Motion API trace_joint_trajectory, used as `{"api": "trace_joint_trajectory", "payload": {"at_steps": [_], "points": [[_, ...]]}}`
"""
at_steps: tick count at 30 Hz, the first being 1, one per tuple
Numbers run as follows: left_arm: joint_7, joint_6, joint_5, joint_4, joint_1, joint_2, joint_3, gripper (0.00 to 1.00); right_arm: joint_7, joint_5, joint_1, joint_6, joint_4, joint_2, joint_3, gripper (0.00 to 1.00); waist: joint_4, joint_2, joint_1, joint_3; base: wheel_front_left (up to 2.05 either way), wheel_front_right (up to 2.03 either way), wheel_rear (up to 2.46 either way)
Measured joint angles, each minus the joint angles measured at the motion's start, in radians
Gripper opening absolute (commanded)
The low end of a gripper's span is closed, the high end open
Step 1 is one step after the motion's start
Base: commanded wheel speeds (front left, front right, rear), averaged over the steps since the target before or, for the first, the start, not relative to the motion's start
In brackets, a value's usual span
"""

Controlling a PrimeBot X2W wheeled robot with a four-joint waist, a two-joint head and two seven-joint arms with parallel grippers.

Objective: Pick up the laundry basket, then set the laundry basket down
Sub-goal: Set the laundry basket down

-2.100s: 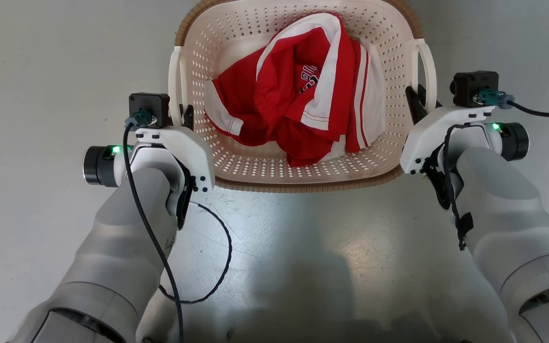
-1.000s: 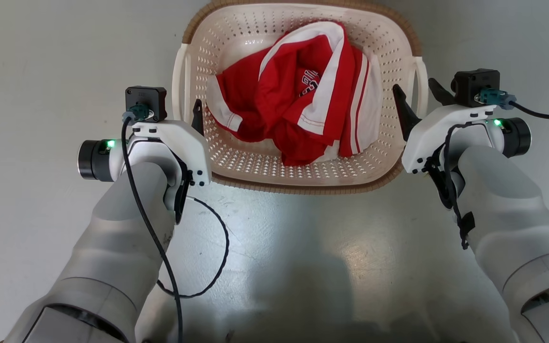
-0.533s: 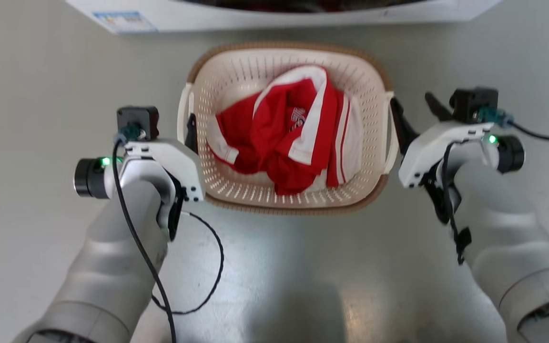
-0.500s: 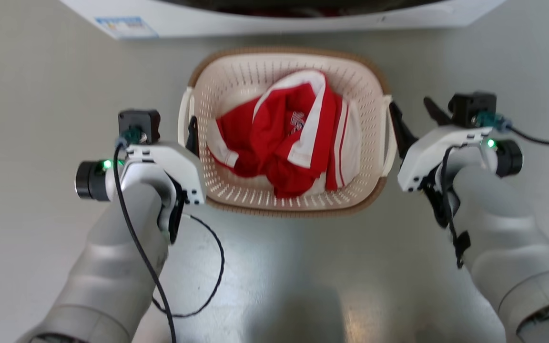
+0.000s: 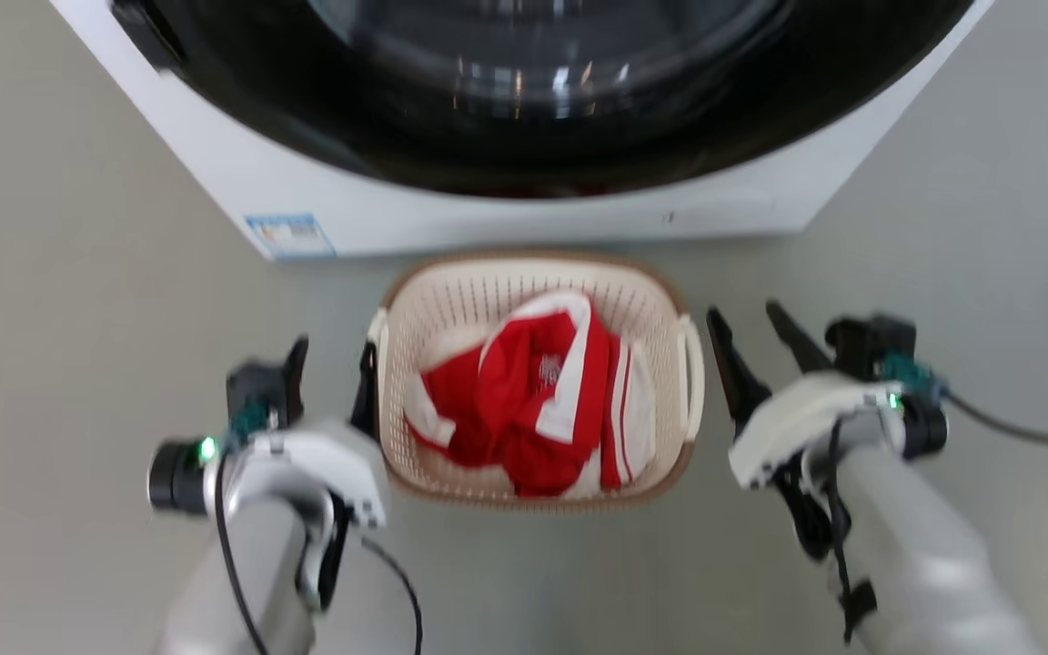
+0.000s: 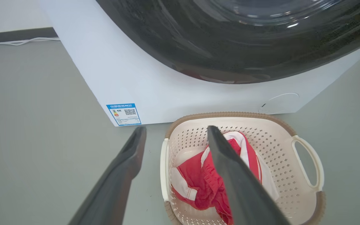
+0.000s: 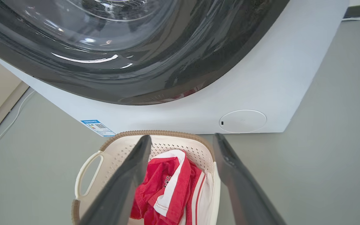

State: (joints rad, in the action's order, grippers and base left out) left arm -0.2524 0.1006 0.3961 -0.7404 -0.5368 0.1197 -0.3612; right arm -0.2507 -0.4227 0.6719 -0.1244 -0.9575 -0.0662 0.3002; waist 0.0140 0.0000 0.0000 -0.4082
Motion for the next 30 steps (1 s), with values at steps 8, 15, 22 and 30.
{"api": "trace_joint_trajectory", "payload": {"at_steps": [8, 15, 22, 30], "points": [[0.0, 0.016, -0.123, 0.309, 0.316, -0.021, 0.112, 1.0, 0.0, 0.063, -0.243, 0.0, 0.194, 0.005, -0.119, 1.0, -0.008, 0.0, 0.0, 0.188, 0.0, 0.0, 0.0], [0.0, 0.024, -0.183, 0.483, 0.497, -0.03, 0.181, 1.0, 0.0, 0.073, -0.413, 0.0, 0.378, 0.011, -0.151, 1.0, -0.014, 0.0, 0.0, 0.298, 0.0, 0.0, 0.0], [0.0, 0.031, -0.215, 0.591, 0.636, -0.039, 0.226, 1.0, 0.0, 0.092, -0.593, 0.0, 0.509, 0.014, -0.182, 1.0, -0.031, 0.0, 0.0, 0.381, 0.0, 0.0, 0.0], [0.0, 0.031, -0.231, 0.659, 0.714, -0.05, 0.244, 1.0, 0.0, 0.106, -0.71, 0.0, 0.627, 0.016, -0.21, 1.0, -0.058, 0.0, 0.0, 0.422, 0.0, 0.0, 0.0]]}}
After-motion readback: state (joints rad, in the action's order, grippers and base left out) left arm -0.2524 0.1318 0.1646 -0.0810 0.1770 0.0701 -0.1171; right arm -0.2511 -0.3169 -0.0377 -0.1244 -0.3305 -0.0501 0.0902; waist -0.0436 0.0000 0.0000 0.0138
